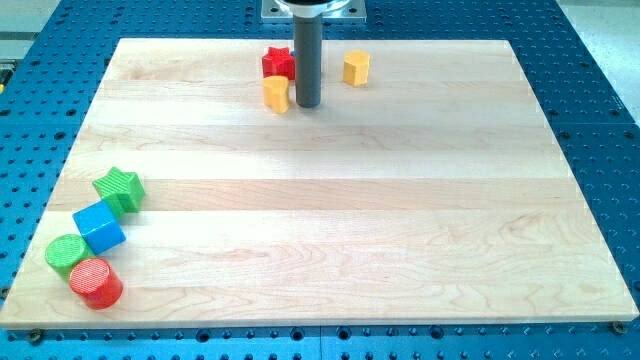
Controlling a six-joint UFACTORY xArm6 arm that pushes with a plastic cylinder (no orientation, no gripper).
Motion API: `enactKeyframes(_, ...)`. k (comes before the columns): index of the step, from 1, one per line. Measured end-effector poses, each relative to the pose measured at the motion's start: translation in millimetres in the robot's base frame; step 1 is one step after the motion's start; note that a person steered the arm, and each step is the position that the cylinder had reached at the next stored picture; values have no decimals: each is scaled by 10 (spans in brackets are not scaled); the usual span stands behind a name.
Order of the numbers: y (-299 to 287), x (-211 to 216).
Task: Move the yellow heart diagonal to the top right of the green star
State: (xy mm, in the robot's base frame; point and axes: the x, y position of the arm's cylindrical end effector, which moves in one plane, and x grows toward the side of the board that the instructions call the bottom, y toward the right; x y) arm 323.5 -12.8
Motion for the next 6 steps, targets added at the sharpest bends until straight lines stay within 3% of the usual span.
enactKeyframes(1,18,-364)
enactKeyframes(2,-127,-429)
enactKeyframes(3,-443,193)
enactKeyframes(4,-420,1296)
enactKeyframes(5,-343,1053)
enactKeyframes(6,-633,671)
